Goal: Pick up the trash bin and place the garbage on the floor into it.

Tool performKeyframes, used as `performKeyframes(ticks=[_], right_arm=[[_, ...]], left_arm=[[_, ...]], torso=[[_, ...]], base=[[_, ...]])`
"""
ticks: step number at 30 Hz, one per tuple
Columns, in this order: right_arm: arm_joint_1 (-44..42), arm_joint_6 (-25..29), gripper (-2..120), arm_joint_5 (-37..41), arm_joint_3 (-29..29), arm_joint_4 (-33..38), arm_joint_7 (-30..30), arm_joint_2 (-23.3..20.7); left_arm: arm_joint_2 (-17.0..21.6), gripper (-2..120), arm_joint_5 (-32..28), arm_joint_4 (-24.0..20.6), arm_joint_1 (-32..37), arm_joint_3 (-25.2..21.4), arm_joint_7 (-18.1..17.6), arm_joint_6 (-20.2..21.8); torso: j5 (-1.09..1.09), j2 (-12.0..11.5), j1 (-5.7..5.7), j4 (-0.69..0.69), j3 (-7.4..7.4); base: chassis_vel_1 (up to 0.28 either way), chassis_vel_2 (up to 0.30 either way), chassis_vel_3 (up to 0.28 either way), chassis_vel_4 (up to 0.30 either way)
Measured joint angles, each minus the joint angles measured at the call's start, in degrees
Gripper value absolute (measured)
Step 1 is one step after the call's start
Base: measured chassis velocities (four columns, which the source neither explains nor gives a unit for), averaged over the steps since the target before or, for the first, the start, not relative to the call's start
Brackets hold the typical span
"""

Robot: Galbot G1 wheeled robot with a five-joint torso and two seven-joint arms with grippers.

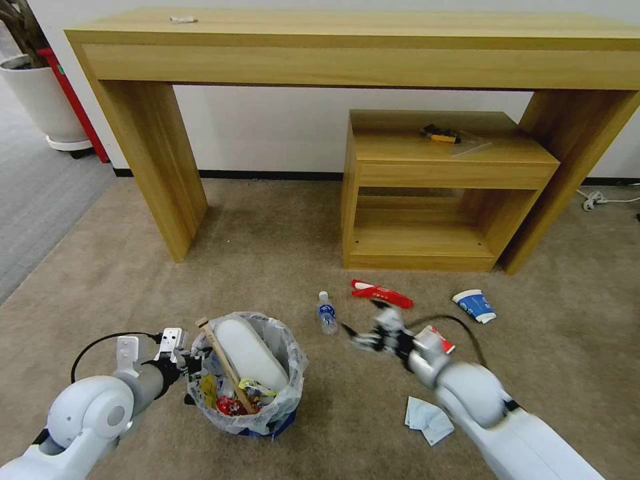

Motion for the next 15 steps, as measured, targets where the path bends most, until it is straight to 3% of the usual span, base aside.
performKeyframes(ticks=[5, 8, 15], right_arm=[[-9.5, 4.7, 100, -0.4, 9.8, -1.9, -2.6, 2.6], [-13.6, 6.4, 100, 1.2, 12.8, -4.4, -4.6, 3.6], [-14.4, 7.7, 100, 5.9, 14.2, -14.4, -7.9, 5.5]], left_arm=[[-1.1, 0, 1.7, -0.4, 0.4, 0.0, 0.8, 0.0], [-1.3, 0, 2.0, -0.6, 0.4, 0.1, 0.9, 0.0], [-1.2, 0, 2.6, 0.3, -0.1, 0.2, 1.0, 0.0]], torso=[[-0.01, 0.0, 0.00, 0.05, 0.00], [0.00, 0.0, -0.01, 0.02, 0.00], [-0.01, 0.0, 0.00, 0.02, 0.01]], base=[[0.000, 0.000, 0.000, 0.000], [0.000, 0.000, 0.000, 0.000], [0.000, 0.000, 0.000, 0.000]])
